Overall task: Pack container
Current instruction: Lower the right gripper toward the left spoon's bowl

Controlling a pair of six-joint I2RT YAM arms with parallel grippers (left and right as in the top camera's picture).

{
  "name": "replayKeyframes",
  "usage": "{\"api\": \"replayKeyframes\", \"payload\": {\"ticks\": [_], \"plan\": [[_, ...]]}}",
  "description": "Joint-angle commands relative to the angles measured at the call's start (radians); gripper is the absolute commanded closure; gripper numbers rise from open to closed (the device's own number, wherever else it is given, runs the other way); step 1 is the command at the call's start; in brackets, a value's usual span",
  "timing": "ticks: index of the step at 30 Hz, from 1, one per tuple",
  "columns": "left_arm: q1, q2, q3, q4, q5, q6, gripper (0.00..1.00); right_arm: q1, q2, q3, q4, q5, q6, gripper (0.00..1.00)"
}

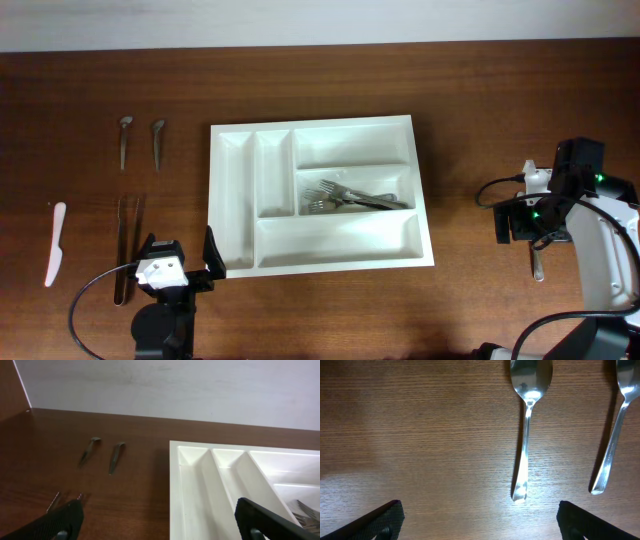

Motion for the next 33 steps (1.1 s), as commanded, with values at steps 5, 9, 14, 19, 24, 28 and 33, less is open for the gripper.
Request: {"api": "replayKeyframes", "payload": {"ticks": [5, 9, 14, 19, 24, 28, 33], "plan": [[-0.004, -0.003, -0.005, 0.003, 0.011, -0.002, 0.01, -0.005, 0.001, -0.002, -0.008, -0.032, -0.003, 0.01], [-0.004, -0.003, -0.005, 0.003, 0.011, -0.002, 0.01, -0.005, 0.003, -0.002, -0.017, -0.047, -0.004, 0.01], [-0.004, -0.003, -0.005, 0.003, 0.011, -0.002, 0.01, -0.006, 0.026, -0.002, -0.017, -0.047, -0.011, 0.01], [-0.004, -0.003, -0.005, 0.003, 0.011, -0.002, 0.01, -0.006, 0.091, -0.002, -0.021, -0.058, -0.014, 0.01], [-0.004, -0.003, -0.005, 0.003, 0.011, -0.002, 0.01, -0.006, 0.171, -0.002, -0.023, -0.065, -0.014, 0.01], [-0.004, -0.003, -0.005, 0.003, 0.011, -0.002, 0.01, -0.006, 0.201, -0.002, -0.02, -0.064, -0.014, 0.01], [-0.004, -0.003, -0.005, 0.003, 0.011, -0.002, 0.01, -0.006, 0.201, 0.005, -0.02, -0.044, -0.014, 0.01]]}}
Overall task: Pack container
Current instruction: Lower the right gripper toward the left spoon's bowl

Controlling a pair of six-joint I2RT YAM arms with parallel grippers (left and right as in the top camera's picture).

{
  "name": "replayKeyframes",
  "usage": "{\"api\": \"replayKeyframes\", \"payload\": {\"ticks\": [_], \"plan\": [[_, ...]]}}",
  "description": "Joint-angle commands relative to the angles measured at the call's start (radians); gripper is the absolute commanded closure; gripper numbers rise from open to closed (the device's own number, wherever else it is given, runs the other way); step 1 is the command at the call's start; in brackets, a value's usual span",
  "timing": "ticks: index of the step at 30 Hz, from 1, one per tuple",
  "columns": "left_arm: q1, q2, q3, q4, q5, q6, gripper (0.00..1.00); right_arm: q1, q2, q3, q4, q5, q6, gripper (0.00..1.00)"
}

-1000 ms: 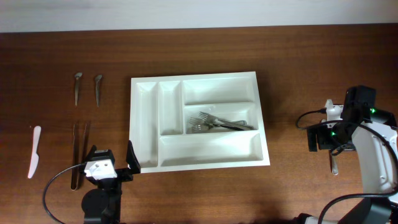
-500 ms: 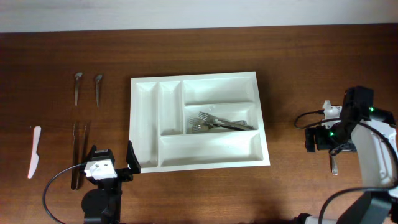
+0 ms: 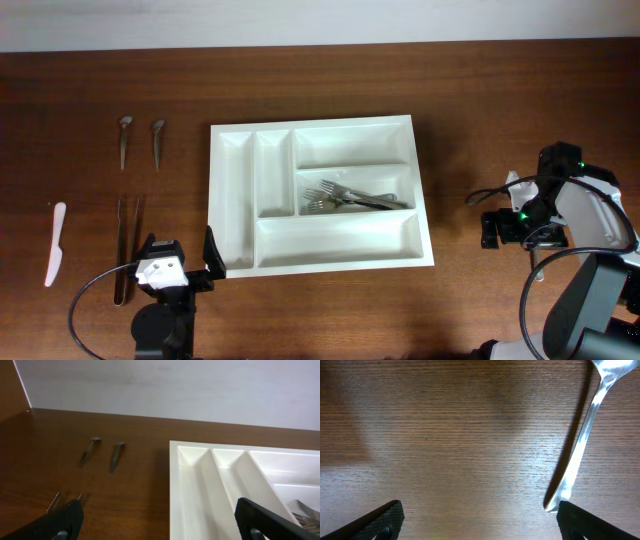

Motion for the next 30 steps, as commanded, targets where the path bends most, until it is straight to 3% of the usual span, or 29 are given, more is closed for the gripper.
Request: {"api": "replayKeyframes", "payload": {"ticks": [1, 11, 18, 30], "plan": [[-0.004, -0.003, -0.005, 0.002, 0.011, -0.002, 0.01, -0.005, 0.003, 0.005, 0.0, 0.011, -0.01, 0.01], [-0.004, -0.003, -0.005, 0.002, 0.011, -0.002, 0.01, -0.053, 0.003, 0.039, 0.015, 0.002, -0.025, 0.01], [-0.004, -0.003, -0.005, 0.002, 0.011, -0.002, 0.01, -0.156, 0.004, 0.089, 0.019, -0.08, -0.138, 0.01], [-0.004, -0.003, -0.005, 0.002, 0.011, -0.002, 0.01, -0.161, 0.101, 0.089, 0.099, -0.076, -0.202, 0.02]]}}
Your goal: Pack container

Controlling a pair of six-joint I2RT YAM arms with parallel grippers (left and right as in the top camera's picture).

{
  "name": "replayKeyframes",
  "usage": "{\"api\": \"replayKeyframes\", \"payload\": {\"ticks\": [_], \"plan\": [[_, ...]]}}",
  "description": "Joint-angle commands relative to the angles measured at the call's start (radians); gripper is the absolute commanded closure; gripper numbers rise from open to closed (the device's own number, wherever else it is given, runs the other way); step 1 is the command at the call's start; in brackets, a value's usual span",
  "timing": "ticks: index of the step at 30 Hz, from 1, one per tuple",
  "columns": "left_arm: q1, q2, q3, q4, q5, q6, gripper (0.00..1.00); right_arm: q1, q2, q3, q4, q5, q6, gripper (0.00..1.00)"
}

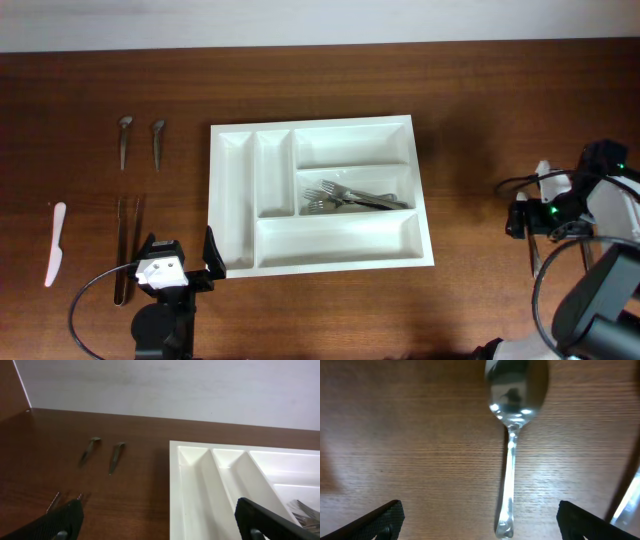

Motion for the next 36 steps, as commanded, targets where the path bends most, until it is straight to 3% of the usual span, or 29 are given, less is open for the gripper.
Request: {"api": "replayKeyframes", "payload": {"ticks": [1, 36], "plan": [[-0.004, -0.003, -0.005, 0.003, 0.011, -0.002, 0.01, -0.002, 0.047, 0.015, 0.013, -0.02, -0.035, 0.01], [-0.004, -0.003, -0.005, 0.003, 0.011, -0.002, 0.01, -0.051, 0.118, 0.015, 0.12, -0.018, -0.058, 0.01]]}}
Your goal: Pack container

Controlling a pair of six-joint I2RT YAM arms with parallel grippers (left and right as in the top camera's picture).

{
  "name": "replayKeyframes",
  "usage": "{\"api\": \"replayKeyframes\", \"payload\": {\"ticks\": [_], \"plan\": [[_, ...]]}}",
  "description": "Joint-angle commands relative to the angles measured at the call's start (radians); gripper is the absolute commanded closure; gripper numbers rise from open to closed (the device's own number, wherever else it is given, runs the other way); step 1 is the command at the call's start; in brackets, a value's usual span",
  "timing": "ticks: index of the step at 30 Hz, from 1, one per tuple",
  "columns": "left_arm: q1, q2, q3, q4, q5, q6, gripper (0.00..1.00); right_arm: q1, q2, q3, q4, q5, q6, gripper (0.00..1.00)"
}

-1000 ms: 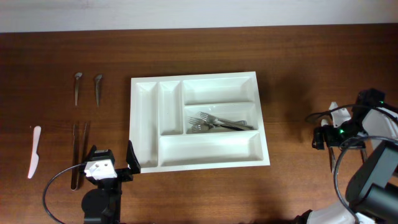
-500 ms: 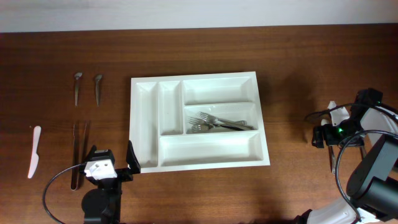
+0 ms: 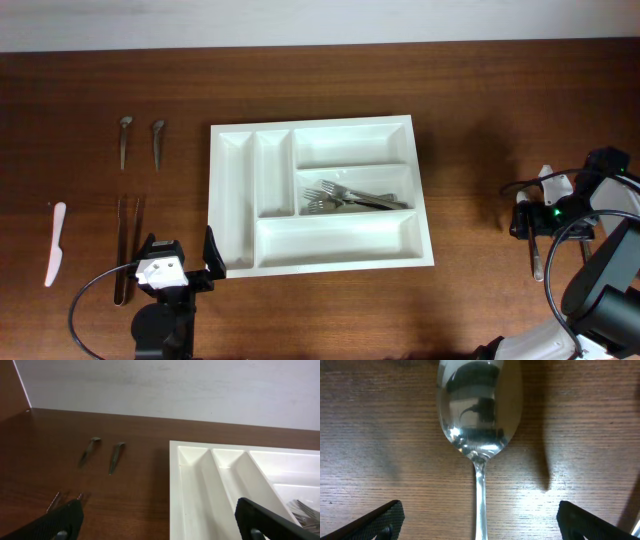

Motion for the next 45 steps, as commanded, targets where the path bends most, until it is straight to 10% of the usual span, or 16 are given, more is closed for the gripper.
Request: {"api": "replayKeyframes", "payload": {"ticks": [1, 45], "plan": [[-0.004, -0.003, -0.005, 0.003, 0.011, -0.002, 0.01, 0.004, 0.016, 0.015, 0.005, -0.002, -0.012, 0.01], [-0.004, -0.003, -0.005, 0.003, 0.011, -0.002, 0.01, 0.079, 0.107, 0.014, 0.021, 0.163, 0.047, 0.01]]}}
